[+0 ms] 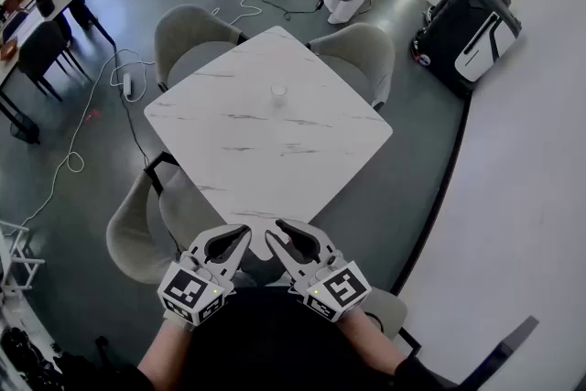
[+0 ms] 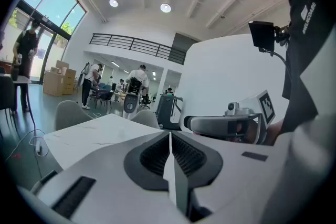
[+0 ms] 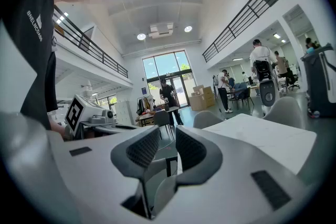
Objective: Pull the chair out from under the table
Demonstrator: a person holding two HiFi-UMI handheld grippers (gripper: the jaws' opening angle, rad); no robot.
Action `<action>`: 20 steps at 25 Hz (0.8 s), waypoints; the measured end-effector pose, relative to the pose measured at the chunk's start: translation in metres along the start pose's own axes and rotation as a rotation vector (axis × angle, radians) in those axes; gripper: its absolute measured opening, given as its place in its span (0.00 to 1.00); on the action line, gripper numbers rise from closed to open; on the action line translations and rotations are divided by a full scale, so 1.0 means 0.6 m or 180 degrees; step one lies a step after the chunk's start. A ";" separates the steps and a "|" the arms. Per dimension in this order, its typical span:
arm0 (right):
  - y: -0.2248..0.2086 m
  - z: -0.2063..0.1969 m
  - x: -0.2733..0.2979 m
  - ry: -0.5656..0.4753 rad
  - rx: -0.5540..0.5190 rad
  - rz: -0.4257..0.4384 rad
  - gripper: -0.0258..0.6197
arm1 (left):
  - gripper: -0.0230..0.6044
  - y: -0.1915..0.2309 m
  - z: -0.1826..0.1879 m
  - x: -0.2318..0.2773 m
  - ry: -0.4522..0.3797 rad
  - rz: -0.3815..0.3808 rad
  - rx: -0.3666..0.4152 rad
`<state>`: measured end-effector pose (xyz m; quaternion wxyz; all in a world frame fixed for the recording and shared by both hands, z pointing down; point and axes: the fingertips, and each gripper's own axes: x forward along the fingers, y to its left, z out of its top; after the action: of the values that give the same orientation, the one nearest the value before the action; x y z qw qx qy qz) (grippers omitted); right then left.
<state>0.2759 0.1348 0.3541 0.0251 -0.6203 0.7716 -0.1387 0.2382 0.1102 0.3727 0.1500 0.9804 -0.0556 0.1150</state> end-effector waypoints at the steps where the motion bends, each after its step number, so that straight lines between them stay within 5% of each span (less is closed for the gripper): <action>1: 0.002 -0.001 0.001 0.0008 -0.0007 0.0000 0.20 | 0.04 0.002 0.000 -0.002 -0.0001 -0.0002 -0.0001; 13: 0.025 -0.001 0.005 -0.0006 -0.0019 0.0041 0.20 | 0.04 0.007 -0.009 -0.025 -0.0007 0.0062 -0.0027; 20: 0.035 -0.014 0.021 0.0041 0.0084 0.0043 0.20 | 0.05 0.068 -0.024 -0.067 -0.0033 0.0483 -0.0174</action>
<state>0.2511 0.1283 0.3587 0.0293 -0.6137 0.7741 -0.1527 0.1903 0.0791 0.3875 0.1673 0.9695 -0.1336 0.1194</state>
